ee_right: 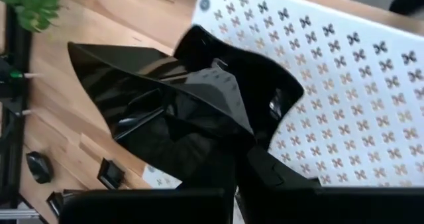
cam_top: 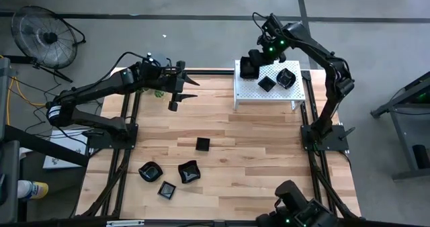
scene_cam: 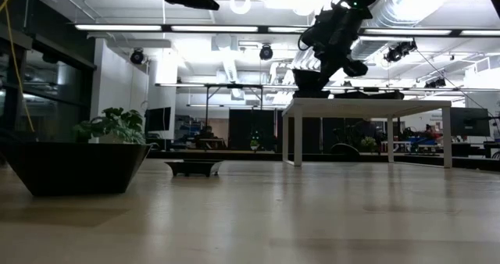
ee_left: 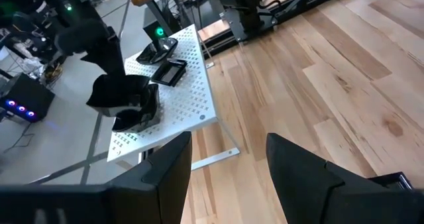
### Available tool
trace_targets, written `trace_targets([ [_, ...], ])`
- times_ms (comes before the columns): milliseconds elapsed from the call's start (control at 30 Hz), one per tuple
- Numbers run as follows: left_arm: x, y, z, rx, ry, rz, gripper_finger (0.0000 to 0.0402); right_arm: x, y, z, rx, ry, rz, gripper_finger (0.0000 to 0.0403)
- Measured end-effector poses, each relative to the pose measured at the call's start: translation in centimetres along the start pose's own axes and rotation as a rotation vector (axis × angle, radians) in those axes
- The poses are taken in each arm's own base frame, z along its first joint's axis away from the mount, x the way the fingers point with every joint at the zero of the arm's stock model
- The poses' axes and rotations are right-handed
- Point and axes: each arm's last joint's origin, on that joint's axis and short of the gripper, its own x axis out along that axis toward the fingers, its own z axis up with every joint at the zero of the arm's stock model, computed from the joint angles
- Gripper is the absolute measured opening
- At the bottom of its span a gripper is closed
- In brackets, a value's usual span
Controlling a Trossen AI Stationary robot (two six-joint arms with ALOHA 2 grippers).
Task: Pick & Place Mini shaped plates
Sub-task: Stack the distorted square plate on top of the distorted square plate on the shelf
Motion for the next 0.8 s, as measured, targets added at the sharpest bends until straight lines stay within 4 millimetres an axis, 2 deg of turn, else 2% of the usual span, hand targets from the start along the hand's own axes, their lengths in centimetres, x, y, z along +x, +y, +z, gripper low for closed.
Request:
trace_targets([
  [800,0.00,0.01,-0.02,0.004,0.004,0.004,0.0189,0.14,0.18,-0.11,0.026,-0.013,-0.050,0.0000],
])
